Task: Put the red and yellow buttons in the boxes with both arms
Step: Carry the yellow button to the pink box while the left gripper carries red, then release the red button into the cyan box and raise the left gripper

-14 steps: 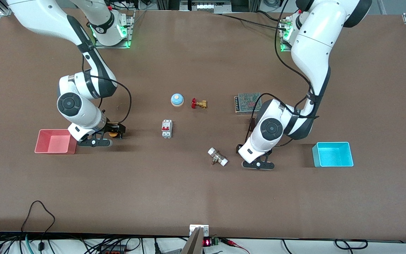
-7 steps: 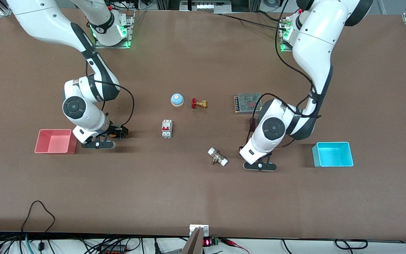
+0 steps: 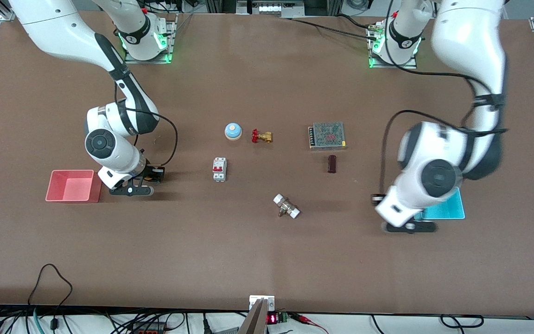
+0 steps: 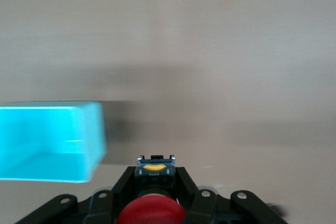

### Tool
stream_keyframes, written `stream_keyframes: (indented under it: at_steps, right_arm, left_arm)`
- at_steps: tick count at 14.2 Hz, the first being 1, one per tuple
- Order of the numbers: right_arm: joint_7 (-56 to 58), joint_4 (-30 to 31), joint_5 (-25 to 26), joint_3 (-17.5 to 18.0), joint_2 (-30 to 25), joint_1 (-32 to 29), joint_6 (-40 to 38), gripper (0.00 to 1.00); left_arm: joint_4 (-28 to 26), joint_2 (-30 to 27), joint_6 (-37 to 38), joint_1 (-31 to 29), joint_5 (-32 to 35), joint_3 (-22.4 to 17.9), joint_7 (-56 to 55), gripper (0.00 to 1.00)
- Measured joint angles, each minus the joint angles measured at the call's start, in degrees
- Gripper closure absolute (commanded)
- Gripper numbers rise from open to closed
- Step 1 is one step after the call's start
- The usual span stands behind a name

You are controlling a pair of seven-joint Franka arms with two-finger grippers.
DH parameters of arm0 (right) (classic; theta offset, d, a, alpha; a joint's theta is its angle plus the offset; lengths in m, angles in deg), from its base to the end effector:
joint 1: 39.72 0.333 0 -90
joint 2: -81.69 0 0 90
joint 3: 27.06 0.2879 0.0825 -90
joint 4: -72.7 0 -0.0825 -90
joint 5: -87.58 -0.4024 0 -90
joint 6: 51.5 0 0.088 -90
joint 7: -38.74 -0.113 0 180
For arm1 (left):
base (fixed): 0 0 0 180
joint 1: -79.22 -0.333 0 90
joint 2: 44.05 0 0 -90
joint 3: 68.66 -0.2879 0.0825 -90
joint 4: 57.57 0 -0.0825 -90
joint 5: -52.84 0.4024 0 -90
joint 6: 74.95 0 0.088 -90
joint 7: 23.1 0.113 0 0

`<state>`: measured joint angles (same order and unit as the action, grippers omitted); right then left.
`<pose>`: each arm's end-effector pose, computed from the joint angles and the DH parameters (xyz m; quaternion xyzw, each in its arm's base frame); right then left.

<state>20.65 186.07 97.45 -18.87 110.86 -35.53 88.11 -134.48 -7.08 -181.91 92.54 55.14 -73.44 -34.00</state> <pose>0.5915 0.1299 0.1606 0.9995 0.0089 -0.0153 0.0243 0.7052 -0.1132 0.3046 -0.9972 -0.0067 0.0510 0.0537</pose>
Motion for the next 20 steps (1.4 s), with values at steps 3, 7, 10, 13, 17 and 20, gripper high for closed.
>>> stream_keyframes:
  at_steps: [3,7,10,13,17,20]
  right_arm:
    - [0.2,0.0,0.1,0.0,0.0,0.0,0.0,0.93]
    - [1.9,-3.5,0.1,-0.1,-1.8,-0.6,-6.1,0.93]
    - [6.8,-8.1,-1.2,-0.4,-6.3,-3.2,-14.1,0.93]
    - [13.5,-8.6,-2.5,-0.8,-10.4,-8.0,-16.3,0.92]
    - [17.6,-8.6,-2.5,-1.7,-10.8,-12.5,-17.2,0.92]
    - [19.2,-8.5,-2.5,-2.7,-9.6,-14.2,-17.0,0.92]
  left_arm:
    - [-0.7,0.1,1.3,-7.4,0.0,-0.2,4.8,0.79]
    - [-5.1,1.1,-3.5,-11.5,0.0,-0.1,7.6,0.79]
    - [-11.5,2.0,-13.2,-12.1,0.0,-0.1,8.4,0.79]
    - [-16.2,2.0,-19.2,-12.7,0.0,0.0,9.4,0.77]
    - [-19.6,2.0,-24.2,-12.9,0.0,0.2,9.9,0.15]
    - [-19.7,1.6,-24.5,-12.9,0.0,0.3,10.0,0.0]
